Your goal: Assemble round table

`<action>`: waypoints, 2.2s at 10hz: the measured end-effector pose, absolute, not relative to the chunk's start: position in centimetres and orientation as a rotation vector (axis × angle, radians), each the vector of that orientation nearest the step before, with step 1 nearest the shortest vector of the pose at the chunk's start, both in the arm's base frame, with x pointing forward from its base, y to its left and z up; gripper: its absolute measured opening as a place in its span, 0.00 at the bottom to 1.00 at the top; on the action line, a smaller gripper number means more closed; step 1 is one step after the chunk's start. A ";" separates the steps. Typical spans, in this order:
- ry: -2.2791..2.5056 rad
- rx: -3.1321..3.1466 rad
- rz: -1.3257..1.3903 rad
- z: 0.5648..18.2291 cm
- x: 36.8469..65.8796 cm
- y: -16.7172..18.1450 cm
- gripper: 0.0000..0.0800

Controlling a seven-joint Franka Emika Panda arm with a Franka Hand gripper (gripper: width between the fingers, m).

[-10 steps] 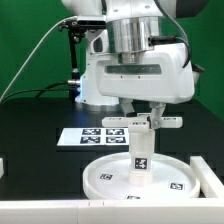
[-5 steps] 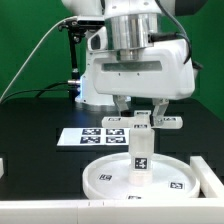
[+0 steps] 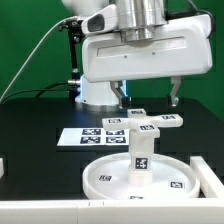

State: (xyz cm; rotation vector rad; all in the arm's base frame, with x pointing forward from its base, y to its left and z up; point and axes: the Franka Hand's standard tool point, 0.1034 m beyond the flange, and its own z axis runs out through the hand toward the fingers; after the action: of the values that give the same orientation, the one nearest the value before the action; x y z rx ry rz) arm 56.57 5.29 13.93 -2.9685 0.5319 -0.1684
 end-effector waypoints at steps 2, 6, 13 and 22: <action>0.131 -3.043 -0.186 14.0 56.4 6.2 0.81; -0.213 -3.055 -0.198 13.8 56.4 5.9 0.81; -1.196 -2.904 -0.178 12.9 57.5 4.0 0.81; -1.153 -2.934 -0.015 11.5 56.1 3.5 0.81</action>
Offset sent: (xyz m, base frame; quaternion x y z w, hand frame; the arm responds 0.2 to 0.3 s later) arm 0.0000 0.0000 0.0000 0.0000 0.0000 -0.1296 0.9916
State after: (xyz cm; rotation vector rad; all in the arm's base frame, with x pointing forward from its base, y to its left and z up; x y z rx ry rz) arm 56.12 3.51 11.52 -2.9344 -1.1528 -0.0150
